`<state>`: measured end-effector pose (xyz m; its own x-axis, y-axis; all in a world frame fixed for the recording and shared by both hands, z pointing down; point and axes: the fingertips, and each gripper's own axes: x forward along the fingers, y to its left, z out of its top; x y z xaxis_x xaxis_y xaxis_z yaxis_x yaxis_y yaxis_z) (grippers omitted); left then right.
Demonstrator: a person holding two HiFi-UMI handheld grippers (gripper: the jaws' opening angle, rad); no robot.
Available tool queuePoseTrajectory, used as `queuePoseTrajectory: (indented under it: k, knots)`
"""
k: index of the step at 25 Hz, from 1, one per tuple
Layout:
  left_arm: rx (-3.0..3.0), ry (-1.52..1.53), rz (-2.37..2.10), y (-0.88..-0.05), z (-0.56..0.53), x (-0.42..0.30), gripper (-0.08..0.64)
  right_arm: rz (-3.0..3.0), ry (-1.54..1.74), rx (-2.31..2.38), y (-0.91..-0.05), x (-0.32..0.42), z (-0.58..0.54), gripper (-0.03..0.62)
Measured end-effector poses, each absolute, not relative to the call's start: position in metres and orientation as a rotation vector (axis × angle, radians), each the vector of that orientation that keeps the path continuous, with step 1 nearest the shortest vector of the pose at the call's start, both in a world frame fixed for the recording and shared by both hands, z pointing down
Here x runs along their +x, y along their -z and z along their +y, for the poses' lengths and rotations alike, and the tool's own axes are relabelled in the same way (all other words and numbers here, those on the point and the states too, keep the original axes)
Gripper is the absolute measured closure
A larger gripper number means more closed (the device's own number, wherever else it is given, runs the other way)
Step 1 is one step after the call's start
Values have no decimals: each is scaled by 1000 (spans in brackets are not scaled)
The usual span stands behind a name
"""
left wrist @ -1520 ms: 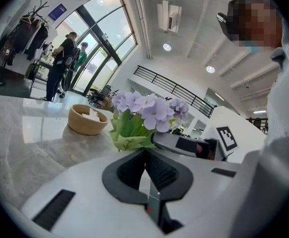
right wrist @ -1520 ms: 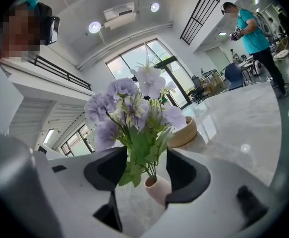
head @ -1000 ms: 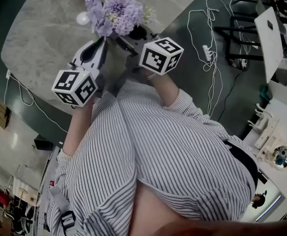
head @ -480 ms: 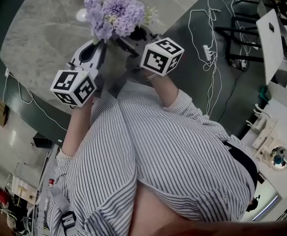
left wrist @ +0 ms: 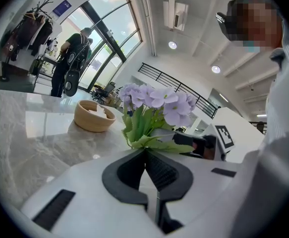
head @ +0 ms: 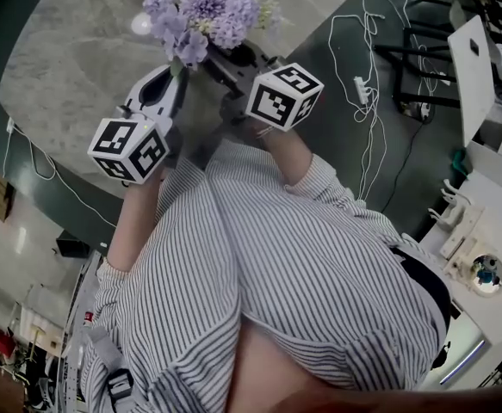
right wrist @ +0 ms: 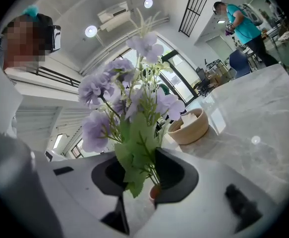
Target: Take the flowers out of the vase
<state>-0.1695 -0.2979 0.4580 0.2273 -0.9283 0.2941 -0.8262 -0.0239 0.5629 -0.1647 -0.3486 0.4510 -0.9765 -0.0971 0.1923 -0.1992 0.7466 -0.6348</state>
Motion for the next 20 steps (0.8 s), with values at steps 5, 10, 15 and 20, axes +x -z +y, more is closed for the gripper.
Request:
queuePoseTrajectory:
  k: [5, 10, 15, 20]
  knots:
    - [1863, 201, -1612, -460, -299, -167, 549, -2791, -1022, 269, -453, -163, -352, 495]
    - [1858, 197, -1616, -461, -296, -168, 549, -2784, -1005, 321, -454, -161, -354, 516]
    - [1865, 199, -1606, -460, -293, -168, 549, -2775, -991, 367, -455, -160, -356, 533]
    - [1867, 198, -1604, -458, -292, -168, 549, -2775, -971, 396, -453, -160, -354, 545]
